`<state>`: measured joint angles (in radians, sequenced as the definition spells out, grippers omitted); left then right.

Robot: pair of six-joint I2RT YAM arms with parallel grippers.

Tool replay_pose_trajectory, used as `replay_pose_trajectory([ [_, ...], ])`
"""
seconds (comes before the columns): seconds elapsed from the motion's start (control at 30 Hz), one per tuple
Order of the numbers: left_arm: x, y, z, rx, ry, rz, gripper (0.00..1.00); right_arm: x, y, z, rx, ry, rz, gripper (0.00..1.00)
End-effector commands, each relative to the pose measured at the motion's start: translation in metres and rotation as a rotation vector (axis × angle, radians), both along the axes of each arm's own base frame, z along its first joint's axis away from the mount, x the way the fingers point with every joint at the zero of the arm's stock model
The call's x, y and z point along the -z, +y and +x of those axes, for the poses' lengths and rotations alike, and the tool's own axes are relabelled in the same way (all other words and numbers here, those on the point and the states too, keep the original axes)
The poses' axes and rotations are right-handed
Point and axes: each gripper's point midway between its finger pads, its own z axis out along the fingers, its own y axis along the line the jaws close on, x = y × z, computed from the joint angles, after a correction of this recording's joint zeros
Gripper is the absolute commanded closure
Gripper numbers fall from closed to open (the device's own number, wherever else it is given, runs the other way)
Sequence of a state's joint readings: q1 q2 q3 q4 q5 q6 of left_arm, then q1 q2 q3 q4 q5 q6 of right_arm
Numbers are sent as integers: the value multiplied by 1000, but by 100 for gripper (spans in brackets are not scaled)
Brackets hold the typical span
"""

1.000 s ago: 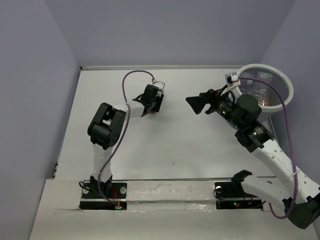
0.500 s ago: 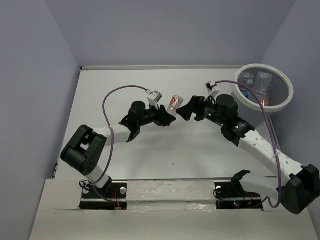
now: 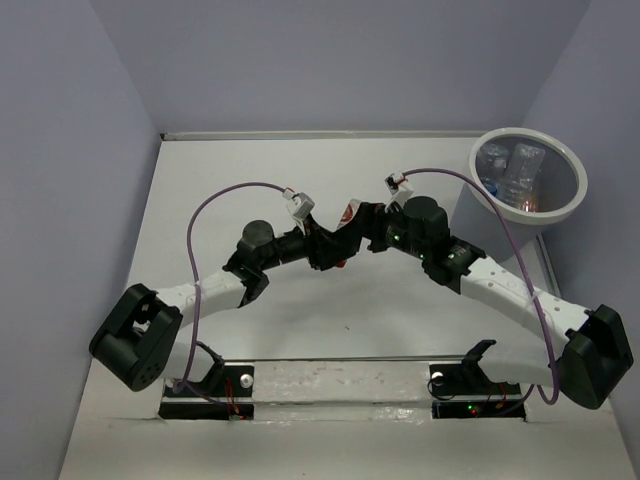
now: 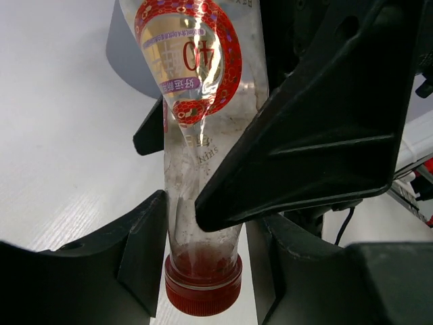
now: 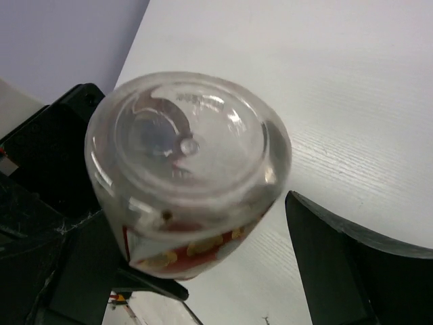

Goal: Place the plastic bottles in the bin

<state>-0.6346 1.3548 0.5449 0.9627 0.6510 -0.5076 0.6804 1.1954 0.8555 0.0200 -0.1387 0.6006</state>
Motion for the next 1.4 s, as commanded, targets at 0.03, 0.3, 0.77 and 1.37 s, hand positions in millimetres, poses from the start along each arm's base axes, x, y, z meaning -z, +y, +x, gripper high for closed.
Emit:
replay_pose_trajectory([
  [0.03,-37,-3,-23,74,-114,-91,61,-40,13,15,50,-99,59,3],
  [0.3,-33,-1,-19,38,-113,-79,58,-67,19,26,116,-188,73,31],
  [0.77,-34,27,-9,-144,-150,-13,1,-165,-90,60,609,-472,-96,82],
  [1.37,-61,65,-5,-347,-210,-43,1,-250,-419,23,1632,-451,-743,84],
])
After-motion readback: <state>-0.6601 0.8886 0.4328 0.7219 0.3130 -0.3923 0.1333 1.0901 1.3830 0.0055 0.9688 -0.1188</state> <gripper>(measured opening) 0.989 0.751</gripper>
